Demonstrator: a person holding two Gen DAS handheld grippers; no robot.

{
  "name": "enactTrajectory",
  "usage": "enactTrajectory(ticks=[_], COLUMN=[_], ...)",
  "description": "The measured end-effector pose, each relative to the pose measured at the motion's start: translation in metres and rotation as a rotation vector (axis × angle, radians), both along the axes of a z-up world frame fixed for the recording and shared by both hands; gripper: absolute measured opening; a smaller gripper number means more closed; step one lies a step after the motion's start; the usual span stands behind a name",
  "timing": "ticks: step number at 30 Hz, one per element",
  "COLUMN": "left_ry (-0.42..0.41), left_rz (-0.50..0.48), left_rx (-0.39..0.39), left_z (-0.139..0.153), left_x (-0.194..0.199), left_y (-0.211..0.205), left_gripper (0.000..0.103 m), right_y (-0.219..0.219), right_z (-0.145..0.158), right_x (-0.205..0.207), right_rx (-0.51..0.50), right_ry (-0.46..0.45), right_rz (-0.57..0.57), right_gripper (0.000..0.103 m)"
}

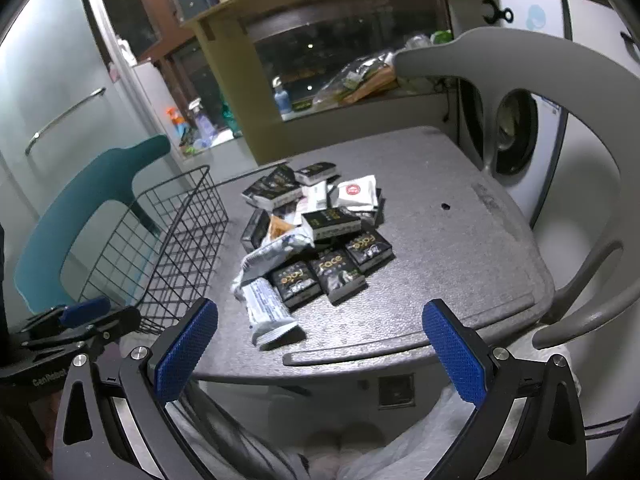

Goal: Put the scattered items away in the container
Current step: 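Move both grippers toward the scattered packs on the table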

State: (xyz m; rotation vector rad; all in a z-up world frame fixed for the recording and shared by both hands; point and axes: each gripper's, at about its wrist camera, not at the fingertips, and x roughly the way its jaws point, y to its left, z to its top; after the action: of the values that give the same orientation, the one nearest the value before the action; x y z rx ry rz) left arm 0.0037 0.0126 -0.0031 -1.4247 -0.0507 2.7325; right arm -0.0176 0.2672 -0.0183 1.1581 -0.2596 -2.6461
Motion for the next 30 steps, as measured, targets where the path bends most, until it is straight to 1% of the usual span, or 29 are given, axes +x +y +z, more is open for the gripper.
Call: enactTrajectory(ticks=[7, 22, 30], left_ry=[-0.011, -0.014, -0.016], left_rz=[0.016, 0.058, 0.066], left_rx=[0.019, 0.043, 0.043], left_z=[-0.002, -0.0011, -0.0031], left_x=[-0.0008, -0.0016, -0.0003], left_y=[-0.0044, -0.0049, -0.0056], left_gripper=[0.07, 0.07, 0.07], right_y=[-0.0025, 0.0001, 0.0005], right_z=[0.0003, -0.0008, -0.0013], right_x=[0.0009, 0.0006, 0.0014], right_rx=[0.002, -0.002, -0.005], right_ry=[0.008, -0.003, -0.008], right_rz=[0.005, -0.004, -0.001], right_gripper=[0.103, 0.103, 0.103])
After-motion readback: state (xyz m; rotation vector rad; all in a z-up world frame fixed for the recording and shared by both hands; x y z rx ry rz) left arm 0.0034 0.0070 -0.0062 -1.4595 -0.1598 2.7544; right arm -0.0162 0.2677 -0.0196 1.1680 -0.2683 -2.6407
